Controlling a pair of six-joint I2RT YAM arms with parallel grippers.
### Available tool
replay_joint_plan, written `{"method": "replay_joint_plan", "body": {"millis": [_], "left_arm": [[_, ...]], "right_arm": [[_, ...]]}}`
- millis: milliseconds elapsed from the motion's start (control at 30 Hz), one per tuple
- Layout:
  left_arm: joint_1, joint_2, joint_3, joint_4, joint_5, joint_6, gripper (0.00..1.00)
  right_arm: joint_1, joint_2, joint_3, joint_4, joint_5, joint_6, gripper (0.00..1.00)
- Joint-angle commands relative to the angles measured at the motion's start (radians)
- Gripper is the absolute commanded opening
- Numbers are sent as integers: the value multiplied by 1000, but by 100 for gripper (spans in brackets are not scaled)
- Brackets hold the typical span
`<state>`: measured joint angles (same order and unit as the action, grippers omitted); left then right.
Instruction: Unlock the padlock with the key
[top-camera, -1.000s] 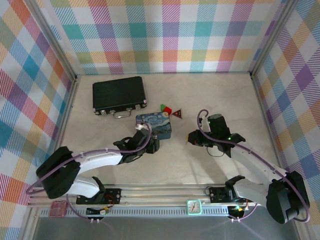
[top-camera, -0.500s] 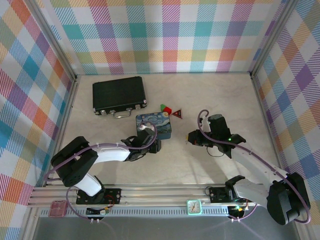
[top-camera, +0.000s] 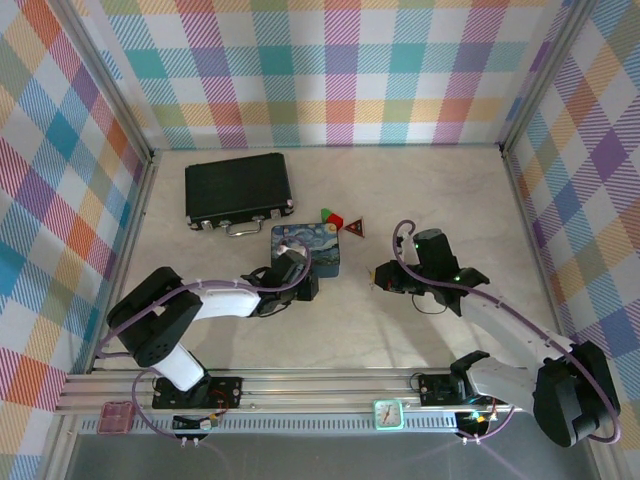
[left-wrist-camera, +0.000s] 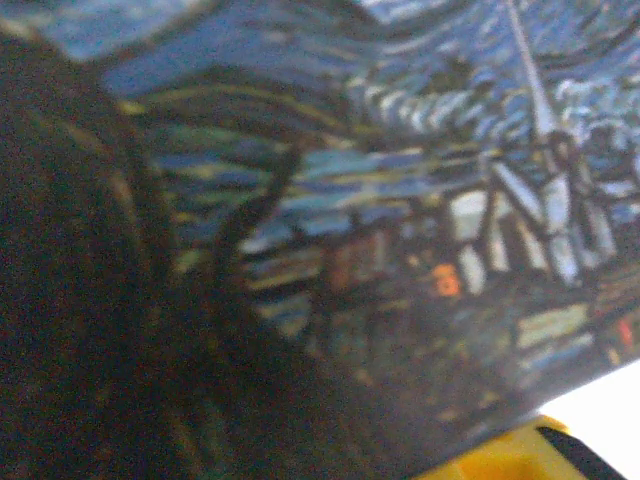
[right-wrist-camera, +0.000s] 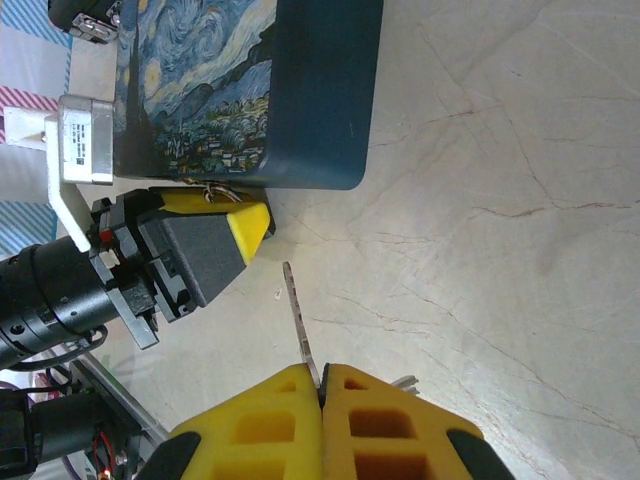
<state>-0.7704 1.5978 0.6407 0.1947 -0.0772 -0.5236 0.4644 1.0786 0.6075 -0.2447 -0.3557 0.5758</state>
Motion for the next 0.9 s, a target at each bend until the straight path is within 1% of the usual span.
{"method": "replay_joint_plan", "body": {"millis": [0, 67, 133, 167, 233, 367, 433, 500, 600, 667, 733, 867], "left_arm": [[7, 27, 17, 13, 40, 5, 24], [9, 30, 18, 10, 43, 3, 20], [10, 27, 18, 8, 41, 2, 12], [9, 24, 19, 5, 38, 0, 9], [9, 19, 16, 2, 35, -1, 8], [10, 9, 12, -5, 33, -19, 0], [10, -4, 12, -26, 38, -60, 0], [10, -26, 7, -29, 68, -122, 0], [10, -80, -22, 17, 112, -237, 0], [10, -128, -46, 45, 113, -299, 0], [11, -170, -62, 58, 111, -344, 0], [10, -208, -62, 67, 128, -414, 0]], "right_arm": [[6, 16, 16, 15, -2, 1, 0], [7, 21, 16, 16, -4, 2, 0], [8, 23, 16, 19, -4, 2, 0], [9, 22, 15, 18, -4, -1, 0], [10, 19, 16, 16, -2, -1, 0], [10, 19, 6, 16, -2, -2, 0], [12, 26, -7, 38, -15, 8, 0], [16, 37, -21, 68, -40, 17, 0], [19, 57, -48, 120, -61, 39, 0], [21, 75, -70, 178, -87, 68, 0], [32, 99, -94, 255, -127, 106, 0], [66, 147, -107, 336, -151, 151, 0]]}}
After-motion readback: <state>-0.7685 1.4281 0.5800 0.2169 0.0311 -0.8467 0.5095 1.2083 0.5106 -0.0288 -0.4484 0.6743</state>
